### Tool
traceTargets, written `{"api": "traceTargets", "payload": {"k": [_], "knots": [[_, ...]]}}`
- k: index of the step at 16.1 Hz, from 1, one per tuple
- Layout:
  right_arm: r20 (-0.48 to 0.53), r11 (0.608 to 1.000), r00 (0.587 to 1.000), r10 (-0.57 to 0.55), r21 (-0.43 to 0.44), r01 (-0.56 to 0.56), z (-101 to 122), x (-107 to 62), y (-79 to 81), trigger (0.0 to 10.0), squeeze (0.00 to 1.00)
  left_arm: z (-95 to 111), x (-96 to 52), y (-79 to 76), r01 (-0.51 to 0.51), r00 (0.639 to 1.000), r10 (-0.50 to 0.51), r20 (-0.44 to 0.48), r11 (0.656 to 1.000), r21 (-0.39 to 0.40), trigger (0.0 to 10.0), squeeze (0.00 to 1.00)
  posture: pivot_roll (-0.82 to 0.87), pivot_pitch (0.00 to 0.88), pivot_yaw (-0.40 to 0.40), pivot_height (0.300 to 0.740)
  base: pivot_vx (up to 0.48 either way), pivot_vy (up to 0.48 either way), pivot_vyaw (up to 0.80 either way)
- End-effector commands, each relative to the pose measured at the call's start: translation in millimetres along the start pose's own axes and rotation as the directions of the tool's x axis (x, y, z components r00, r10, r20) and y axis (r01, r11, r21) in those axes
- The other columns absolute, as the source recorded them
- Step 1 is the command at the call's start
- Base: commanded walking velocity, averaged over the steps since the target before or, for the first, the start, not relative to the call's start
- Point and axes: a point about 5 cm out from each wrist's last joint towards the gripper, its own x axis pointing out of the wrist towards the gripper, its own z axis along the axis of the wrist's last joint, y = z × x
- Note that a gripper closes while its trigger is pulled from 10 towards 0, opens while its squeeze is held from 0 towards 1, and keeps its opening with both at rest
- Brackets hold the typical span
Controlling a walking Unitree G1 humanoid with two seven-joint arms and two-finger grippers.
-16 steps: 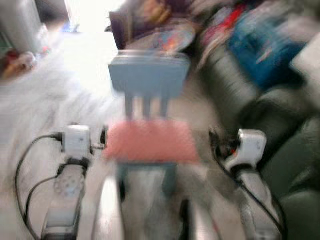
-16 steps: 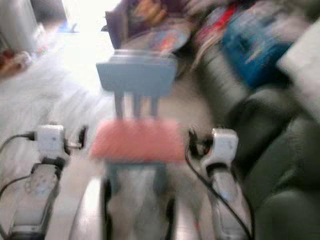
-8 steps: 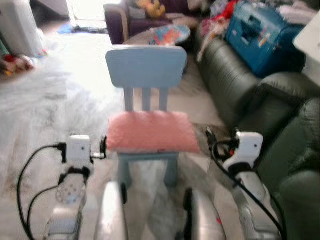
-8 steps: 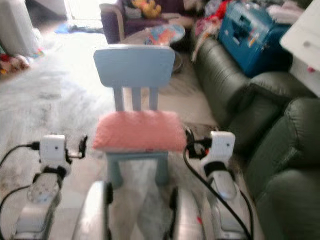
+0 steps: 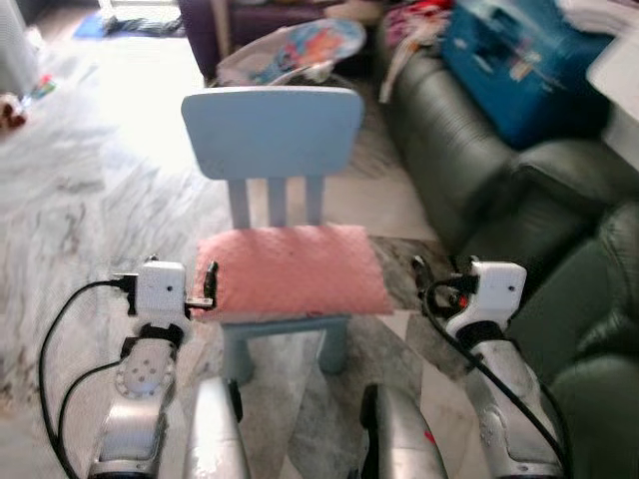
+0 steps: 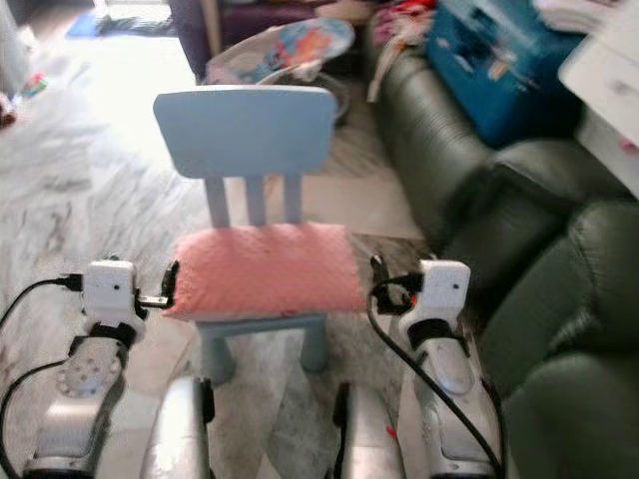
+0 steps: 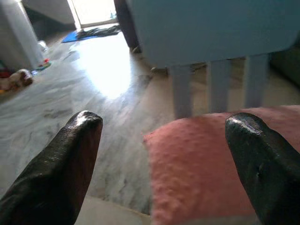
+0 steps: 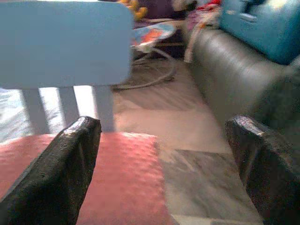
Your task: Move the pillow to the sofa
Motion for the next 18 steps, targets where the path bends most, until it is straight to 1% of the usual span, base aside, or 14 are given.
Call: {"api": "traceTargets", "payload": {"k": [1, 3, 7, 10, 14, 15, 16, 18], "knots": [[-0.005, 1.0, 1.0, -0.011, -0.015, 0.011, 0.4, -1.5, -6.8, 10.0, 0.0, 1.7, 1.8, -4.2, 0.009, 1.0, -0.009, 0.005, 1.0, -0.005, 10.0, 0.0, -0.01, 0.0, -0.066, 0.566, 0.315, 0.0, 0.0], [-0.007, 1.0, 1.0, -0.006, -0.016, 0.006, -0.1, -1.1, -6.5, 10.0, 0.0, 1.0, 2.2, -4.6, 0.01, 1.0, -0.01, 0.001, 1.0, -0.005, 10.0, 0.0, -0.01, 0.0, -0.068, 0.566, 0.277, 0.0, 0.0], [-0.01, 1.0, 1.0, 0.001, -0.014, -0.001, 0.0, 0.0, -6.0, 10.0, 0.0, 1.0, 3.3, -4.6, 0.01, 1.0, -0.01, 0.0, 1.0, -0.002, 10.0, 0.0, -0.01, 0.0, -0.067, 0.566, 0.0, 0.0, 0.0], [-0.008, 1.0, 1.0, 0.012, -0.024, -0.012, 0.7, 0.6, -5.3, 10.0, 0.0, 0.9, 4.1, -5.4, 0.011, 1.0, -0.011, -0.003, 1.0, -0.002, 10.0, 0.0, -0.01, 0.0, -0.067, 0.566, 0.371, 0.0, 0.0], [-0.008, 1.0, 1.0, 0.014, -0.028, -0.015, 0.9, 0.9, -4.2, 10.0, 0.0, 0.0, 4.4, -5.4, 0.012, 1.0, -0.012, -0.009, 1.0, -0.004, 10.0, 0.0, -0.02, 0.0, -0.066, 0.566, 0.455, 0.0, 0.48], [-0.007, 1.0, 1.0, 0.012, -0.024, -0.012, 1.1, 0.6, -4.5, 10.0, 0.0, -0.8, 4.1, -5.5, 0.013, 1.0, -0.013, -0.014, 1.0, 0.0, 10.0, 0.0, -0.01, 0.0, -0.067, 0.566, 0.454, 0.0, 0.0], [-0.007, 1.0, 1.0, 0.009, -0.021, -0.009, 1.2, 0.4, -4.8, 10.0, 0.0, 0.1, 4.1, -5.7, 0.013, 1.0, -0.013, 0.0, 1.0, -0.021, 10.0, 0.0, -0.02, 0.0, -0.066, 0.566, 0.458, 0.0, 0.0], [-0.006, 1.0, 1.0, 0.007, -0.02, -0.007, 1.2, 0.0, -4.9, 10.0, 0.0, 0.4, 3.4, -4.7, 0.002, 1.0, -0.002, -0.003, 1.0, -0.01, 10.0, 0.0, -0.01, 0.0, -0.066, 0.566, 0.0, 0.0, 0.0]]}}
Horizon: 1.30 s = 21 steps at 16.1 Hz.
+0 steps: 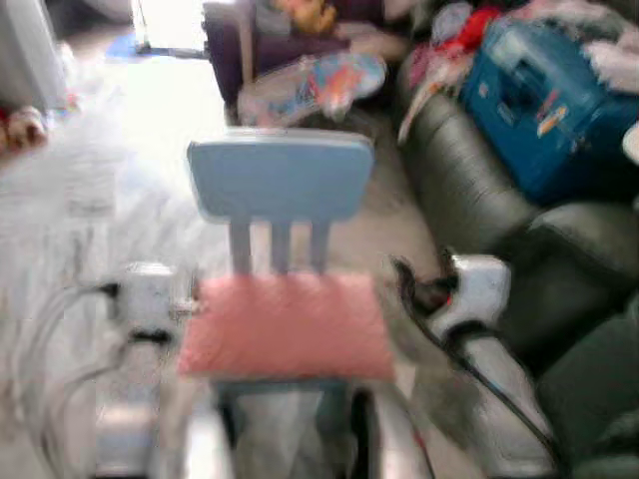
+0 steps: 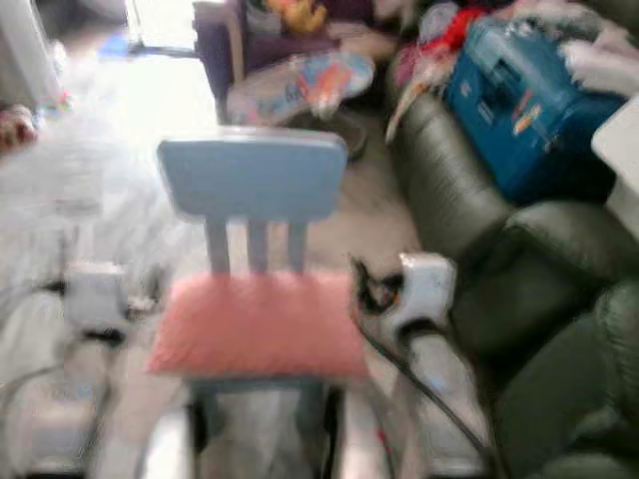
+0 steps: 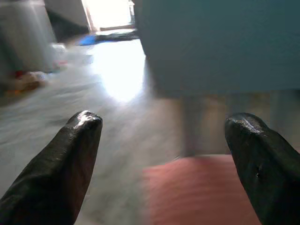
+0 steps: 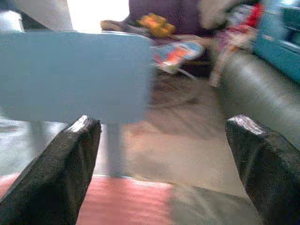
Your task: Move the pillow to the sofa
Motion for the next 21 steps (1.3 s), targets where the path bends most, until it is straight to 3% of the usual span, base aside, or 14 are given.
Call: {"api": "traceTargets", "payload": {"k": [1, 5, 12, 16, 21], "knots": [[0.008, 1.0, 1.0, 0.007, 0.015, -0.007, 2, 2.0, 3.9, 10.0, 0.0, 2, -0.5, 9.9, -0.026, 1.0, 0.026, 0.004, 0.999, 0.023, 10.0, 0.0, -0.01, 0.0, -0.066, 0.566, 0.0, 0.0, 0.0], [-0.01, 1.0, 1.0, 0.014, 0.013, -0.014, 1, 1.4, 4.2, 10.0, 0.0, 1, -1.1, 16.3, -0.057, 0.998, 0.058, -0.008, 0.996, 0.065, 10.0, 0.0, -0.01, 0.0, -0.067, 0.566, 0.0, 0.0, 0.0], [-0.056, 0.995, 0.994, 0.089, 0.039, -0.087, -3, -1.6, 11.0, 10.0, 0.0, -11, 3.9, 46.8, -0.112, 0.987, 0.128, -0.097, 0.981, 0.156, 10.0, 0.0, 0.0, 0.0, -0.08, 0.487, 0.0, 0.0, 0.0], [-0.156, 0.981, 0.974, 0.166, 0.129, -0.146, -10, 0.9, 23.3, 10.0, 0.0, -14, 10.7, 49.0, -0.021, 0.989, 0.047, -0.141, 0.984, 0.179, 10.0, 0.0, 0.02, 0.0, -0.093, 0.477, 0.0, 0.0, 0.0], [-0.369, 0.971, 0.898, 0.24, 0.106, -0.216, -24, 12.1, 36.2, 10.0, 0.0, -26, 17.0, 60.8, -0.01, 0.972, 0.053, -0.228, 0.982, 0.186, 10.0, 0.0, 0.01, 0.0, -0.105, 0.477, 0.0, 0.0, 0.0]]}}
